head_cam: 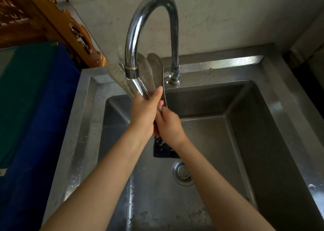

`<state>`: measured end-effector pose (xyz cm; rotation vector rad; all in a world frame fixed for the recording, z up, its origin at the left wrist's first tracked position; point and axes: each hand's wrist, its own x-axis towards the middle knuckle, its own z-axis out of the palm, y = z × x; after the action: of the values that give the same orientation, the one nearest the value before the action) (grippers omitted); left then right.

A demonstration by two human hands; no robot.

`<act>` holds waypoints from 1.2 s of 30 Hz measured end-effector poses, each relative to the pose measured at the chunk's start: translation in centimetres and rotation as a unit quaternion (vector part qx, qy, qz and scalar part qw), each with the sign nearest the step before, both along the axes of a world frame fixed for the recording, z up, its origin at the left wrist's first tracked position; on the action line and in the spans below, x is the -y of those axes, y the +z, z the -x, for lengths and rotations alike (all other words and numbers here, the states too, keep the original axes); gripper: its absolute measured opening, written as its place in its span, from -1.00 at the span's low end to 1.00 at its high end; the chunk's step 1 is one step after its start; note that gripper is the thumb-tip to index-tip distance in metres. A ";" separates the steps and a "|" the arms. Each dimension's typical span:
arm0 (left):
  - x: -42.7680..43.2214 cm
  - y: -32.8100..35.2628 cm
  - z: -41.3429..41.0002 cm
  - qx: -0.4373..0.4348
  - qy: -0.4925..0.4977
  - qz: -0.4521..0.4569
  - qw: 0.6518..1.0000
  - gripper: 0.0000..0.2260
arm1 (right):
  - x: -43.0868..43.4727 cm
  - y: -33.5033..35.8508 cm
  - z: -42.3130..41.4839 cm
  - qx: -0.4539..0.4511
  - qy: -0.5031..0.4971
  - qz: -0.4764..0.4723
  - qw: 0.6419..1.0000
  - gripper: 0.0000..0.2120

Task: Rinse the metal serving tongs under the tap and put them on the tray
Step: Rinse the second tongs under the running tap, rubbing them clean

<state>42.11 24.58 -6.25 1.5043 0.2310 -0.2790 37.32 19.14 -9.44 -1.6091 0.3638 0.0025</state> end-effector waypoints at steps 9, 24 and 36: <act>0.3 -1.2 -1.1 -0.089 0.018 0.050 0.995 -0.84 | -1.3 0.8 4.7 0.028 0.012 0.123 0.992 -0.71; -2.8 -1.6 1.4 -0.127 -0.069 0.026 0.989 -0.61 | 2.6 -2.0 0.2 -0.071 0.035 -0.257 0.963 -0.45; -3.4 -2.7 1.1 -0.019 -0.047 -0.106 0.993 -0.62 | 0.8 -0.9 -0.9 0.035 0.001 -0.309 0.950 -0.84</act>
<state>41.01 27.93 -8.91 1.7239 0.2269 -0.3675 38.20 18.36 -10.33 -0.9845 0.2706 0.0562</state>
